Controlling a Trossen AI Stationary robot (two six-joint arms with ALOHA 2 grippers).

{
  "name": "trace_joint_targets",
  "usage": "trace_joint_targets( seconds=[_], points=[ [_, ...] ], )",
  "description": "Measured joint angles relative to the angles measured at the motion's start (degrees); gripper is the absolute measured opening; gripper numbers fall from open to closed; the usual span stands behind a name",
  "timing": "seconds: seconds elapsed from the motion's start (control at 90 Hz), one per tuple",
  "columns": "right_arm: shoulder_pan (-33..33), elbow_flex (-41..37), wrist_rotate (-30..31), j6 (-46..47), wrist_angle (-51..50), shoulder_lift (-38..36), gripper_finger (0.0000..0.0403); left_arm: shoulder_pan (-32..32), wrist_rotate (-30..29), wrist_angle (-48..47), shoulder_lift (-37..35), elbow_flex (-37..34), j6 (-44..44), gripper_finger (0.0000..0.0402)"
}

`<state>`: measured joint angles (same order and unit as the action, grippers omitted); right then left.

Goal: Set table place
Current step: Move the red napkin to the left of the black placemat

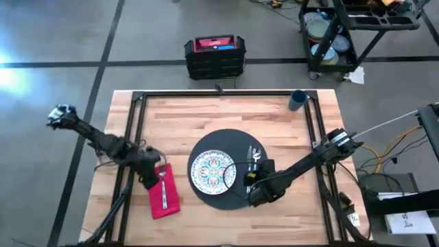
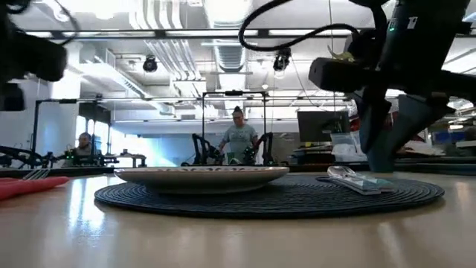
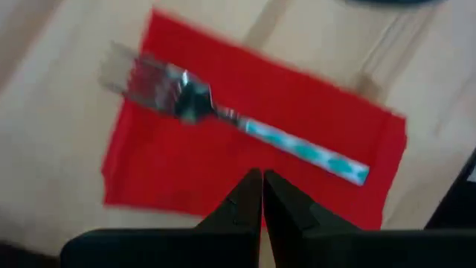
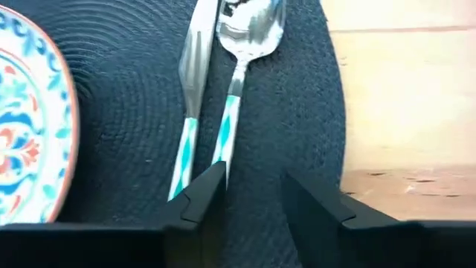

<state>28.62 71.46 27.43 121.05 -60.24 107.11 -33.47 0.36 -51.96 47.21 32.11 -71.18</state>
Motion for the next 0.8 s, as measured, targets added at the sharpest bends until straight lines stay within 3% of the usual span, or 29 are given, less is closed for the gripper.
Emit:
trace_joint_targets(
  seconds=[0.167, 0.456, 0.8],
  points=[
    [0.01, 0.89, 5.66, -2.28, -0.08, -2.03, 0.0010, -8.49, 0.01, 1.59, 4.53, -0.80, -5.54, 0.0000],
    [-1.65, 2.42, 20.66, -9.42, -0.57, -11.88, 0.0001, -9.69, 0.18, 12.83, 11.78, -4.62, -3.64, 0.0000],
    [-3.41, 3.90, 24.06, -15.25, -0.86, -15.76, 0.0000, -7.80, 0.55, 20.13, 17.10, -9.71, -2.38, 0.0000]
  ],
)
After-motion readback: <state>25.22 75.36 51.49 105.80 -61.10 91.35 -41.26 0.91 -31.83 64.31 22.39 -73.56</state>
